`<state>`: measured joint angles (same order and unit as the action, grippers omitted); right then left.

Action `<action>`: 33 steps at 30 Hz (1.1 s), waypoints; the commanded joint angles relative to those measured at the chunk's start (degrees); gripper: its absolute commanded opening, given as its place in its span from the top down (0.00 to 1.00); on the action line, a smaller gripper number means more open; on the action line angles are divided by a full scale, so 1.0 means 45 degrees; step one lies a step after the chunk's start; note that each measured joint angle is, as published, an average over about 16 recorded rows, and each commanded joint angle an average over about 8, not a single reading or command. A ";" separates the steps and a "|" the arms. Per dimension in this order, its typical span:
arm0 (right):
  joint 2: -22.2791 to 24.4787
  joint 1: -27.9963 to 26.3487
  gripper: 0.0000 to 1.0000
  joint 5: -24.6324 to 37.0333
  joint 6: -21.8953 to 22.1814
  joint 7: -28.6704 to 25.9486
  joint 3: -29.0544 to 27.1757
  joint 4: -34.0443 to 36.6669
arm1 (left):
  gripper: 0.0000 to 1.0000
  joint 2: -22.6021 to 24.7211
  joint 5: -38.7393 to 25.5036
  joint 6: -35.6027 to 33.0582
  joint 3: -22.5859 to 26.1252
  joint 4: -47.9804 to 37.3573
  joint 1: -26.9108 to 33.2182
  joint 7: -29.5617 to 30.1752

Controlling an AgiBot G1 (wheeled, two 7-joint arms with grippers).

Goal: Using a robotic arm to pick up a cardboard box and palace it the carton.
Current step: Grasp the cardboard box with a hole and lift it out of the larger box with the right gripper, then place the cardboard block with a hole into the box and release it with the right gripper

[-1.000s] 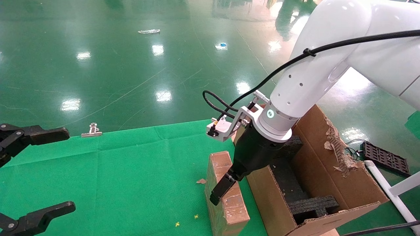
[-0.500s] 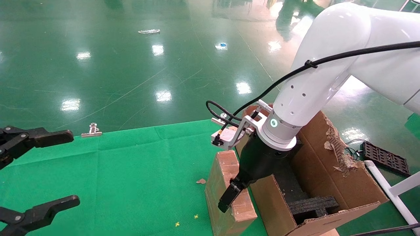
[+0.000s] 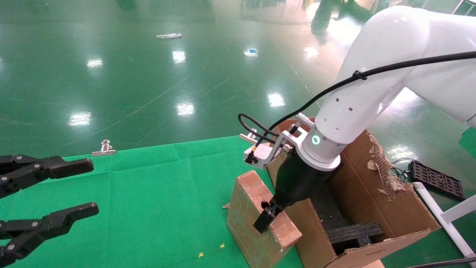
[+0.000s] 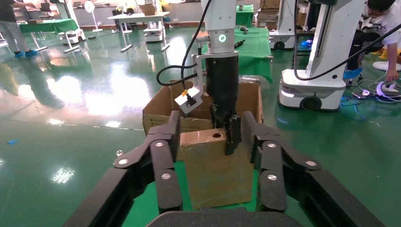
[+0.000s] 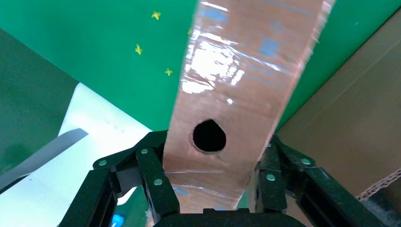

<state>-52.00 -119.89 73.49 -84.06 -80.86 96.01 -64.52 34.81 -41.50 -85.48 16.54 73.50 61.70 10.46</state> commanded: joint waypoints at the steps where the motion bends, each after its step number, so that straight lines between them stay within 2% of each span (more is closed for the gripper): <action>1: 0.0058 0.0001 1.00 0.0000 0.0040 0.0036 -0.0012 -0.0072 | 1.00 -0.0001 0.0001 0.0001 0.0002 0.0000 0.0000 -0.0001; 9: 0.1996 -0.1556 1.00 -0.0252 0.1329 0.2469 -0.1464 0.0076 | 1.00 -0.0003 0.0006 0.0004 0.0008 0.0000 0.0002 -0.0004; 15: 0.3485 -0.3138 1.00 0.0353 0.2144 0.3786 -0.2328 0.1021 | 1.00 -0.0005 0.0009 0.0006 0.0013 0.0000 0.0003 -0.0007; 20: 0.4262 -0.4055 1.00 0.1518 0.2141 0.4097 -0.2321 0.1882 | 1.00 -0.0007 0.0012 0.0008 0.0017 0.0000 0.0004 -0.0009; 27: 0.5058 -0.4543 1.00 0.3064 0.1405 0.4092 -0.1772 0.2799 | 1.00 -0.0009 0.0016 0.0010 0.0023 0.0000 0.0005 -0.0011; 28: 0.5155 -0.4510 1.00 0.3158 0.1265 0.4071 -0.1688 0.2898 | 0.92 -0.0010 0.0016 0.0010 0.0024 0.0000 0.0005 -0.0012; 33: 0.5522 -0.3994 1.00 0.3167 0.0688 0.3936 -0.1318 0.3343 | 0.29 -0.0011 0.0019 0.0012 0.0027 0.0000 0.0006 -0.0014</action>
<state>-27.55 -137.30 87.44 -80.22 -63.11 90.05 -49.27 34.76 -41.42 -85.43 16.66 73.50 61.73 10.40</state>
